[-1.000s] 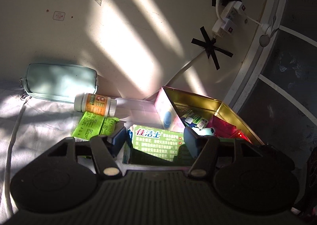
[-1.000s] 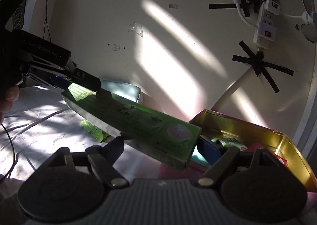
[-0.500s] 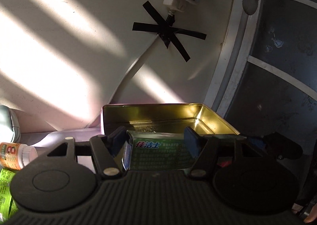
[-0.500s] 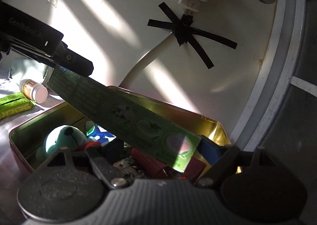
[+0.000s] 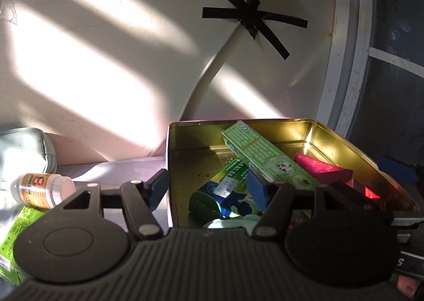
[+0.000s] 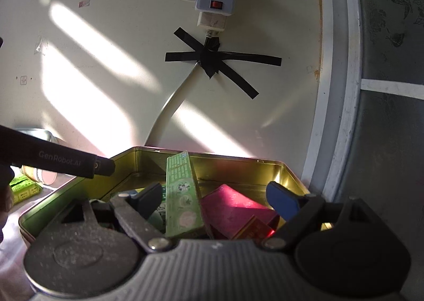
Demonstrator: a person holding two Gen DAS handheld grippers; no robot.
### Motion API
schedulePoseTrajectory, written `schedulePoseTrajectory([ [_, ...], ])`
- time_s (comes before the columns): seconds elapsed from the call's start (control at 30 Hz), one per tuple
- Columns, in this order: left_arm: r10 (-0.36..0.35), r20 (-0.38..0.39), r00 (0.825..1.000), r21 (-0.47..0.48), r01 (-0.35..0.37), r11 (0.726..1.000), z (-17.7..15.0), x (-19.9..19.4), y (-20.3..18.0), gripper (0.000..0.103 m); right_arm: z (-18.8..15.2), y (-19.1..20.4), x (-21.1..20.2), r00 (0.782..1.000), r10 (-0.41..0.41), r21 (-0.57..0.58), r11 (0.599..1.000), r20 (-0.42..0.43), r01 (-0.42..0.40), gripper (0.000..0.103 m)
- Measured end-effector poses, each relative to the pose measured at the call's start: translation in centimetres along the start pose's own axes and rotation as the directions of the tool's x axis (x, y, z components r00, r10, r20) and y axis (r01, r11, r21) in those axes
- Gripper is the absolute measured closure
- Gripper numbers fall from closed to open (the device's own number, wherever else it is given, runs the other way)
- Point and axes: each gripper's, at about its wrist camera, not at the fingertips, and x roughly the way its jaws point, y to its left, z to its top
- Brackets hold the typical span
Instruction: Organize objects
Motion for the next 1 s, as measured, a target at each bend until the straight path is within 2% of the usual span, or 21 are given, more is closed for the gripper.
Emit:
schedulePoseTrajectory([
  [0.3,0.116,-0.086,0.99,-0.009,-0.117,0.993,-1.3,2.0,0.1,0.038,-0.2,-1.7,-0.2,1.0,0.025,0.099,0.995,0.003,-0.025,0.016],
  [0.37,0.113,-0.073,0.991,-0.03,-0.116,0.993,-1.2,1.8,0.5,0.037,-0.3,-2.0,-0.2,1.0,0.031,0.111,0.993,0.004,-0.031,0.016],
  [0.43,0.142,-0.063,0.988,0.0,-0.142,0.99,-1.3,1.9,0.1,0.037,-0.4,-2.2,0.0,0.999,0.039,0.124,0.992,0.0,-0.038,0.017],
  [1.0,0.168,-0.038,0.985,0.038,-0.166,0.985,-1.6,1.7,-0.2,0.037,-0.4,-2.4,0.0,0.999,0.038,0.147,0.988,0.003,-0.038,0.02],
])
